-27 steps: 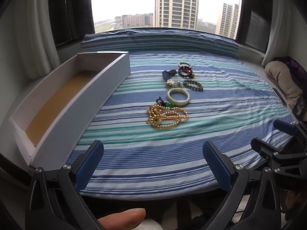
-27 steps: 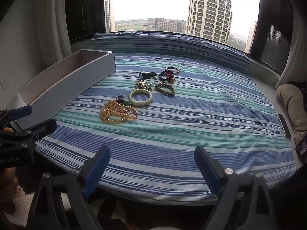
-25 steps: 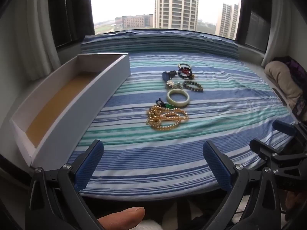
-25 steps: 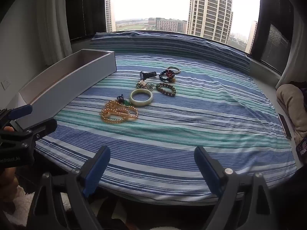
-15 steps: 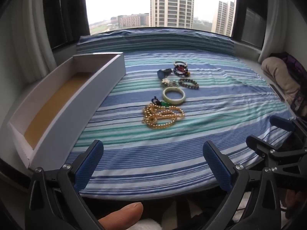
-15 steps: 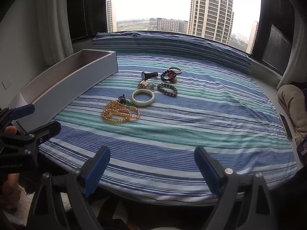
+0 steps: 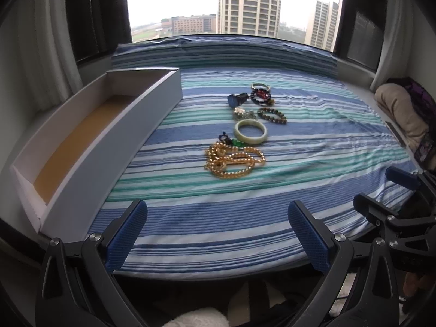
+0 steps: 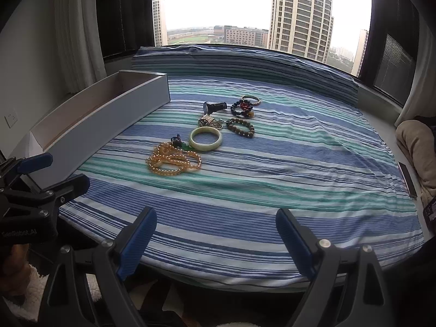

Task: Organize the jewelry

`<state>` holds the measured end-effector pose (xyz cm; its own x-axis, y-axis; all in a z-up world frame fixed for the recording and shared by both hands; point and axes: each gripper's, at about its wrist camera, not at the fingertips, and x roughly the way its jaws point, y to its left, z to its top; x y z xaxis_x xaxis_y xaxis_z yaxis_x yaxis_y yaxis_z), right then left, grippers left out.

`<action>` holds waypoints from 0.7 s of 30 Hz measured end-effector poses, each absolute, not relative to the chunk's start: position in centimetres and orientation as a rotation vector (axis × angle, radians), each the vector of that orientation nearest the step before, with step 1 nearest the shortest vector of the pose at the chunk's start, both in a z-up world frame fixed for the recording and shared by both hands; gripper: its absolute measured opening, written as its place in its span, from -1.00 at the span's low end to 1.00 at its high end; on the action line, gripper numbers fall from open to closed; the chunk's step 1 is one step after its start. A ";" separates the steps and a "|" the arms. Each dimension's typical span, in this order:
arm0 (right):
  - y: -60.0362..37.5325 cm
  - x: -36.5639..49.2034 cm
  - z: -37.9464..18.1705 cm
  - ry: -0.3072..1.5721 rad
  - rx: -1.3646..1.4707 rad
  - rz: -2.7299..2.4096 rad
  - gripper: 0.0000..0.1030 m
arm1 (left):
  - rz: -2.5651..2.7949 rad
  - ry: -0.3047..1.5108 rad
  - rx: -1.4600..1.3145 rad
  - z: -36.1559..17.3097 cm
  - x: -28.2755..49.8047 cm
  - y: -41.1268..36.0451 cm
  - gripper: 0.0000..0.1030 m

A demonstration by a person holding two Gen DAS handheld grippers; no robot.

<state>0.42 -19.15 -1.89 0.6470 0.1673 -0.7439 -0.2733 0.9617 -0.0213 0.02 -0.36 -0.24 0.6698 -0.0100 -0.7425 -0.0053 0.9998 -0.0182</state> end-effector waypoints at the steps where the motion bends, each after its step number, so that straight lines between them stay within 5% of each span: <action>1: -19.2 0.4 -1.9 0.831 -0.135 0.252 0.76 | -0.001 0.837 -0.019 -0.2 0.0 -0.4 0.99; 21: -19.3 0.3 -1.8 0.839 -0.123 0.254 0.76 | 0.020 0.825 -0.008 -0.1 0.0 -0.3 0.99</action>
<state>0.30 -19.28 -1.83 0.6405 0.1737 -0.7480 -0.2705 0.9627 -0.0080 0.04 -0.33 -0.06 0.6782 0.0147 -0.7347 -0.0207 0.9998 0.0010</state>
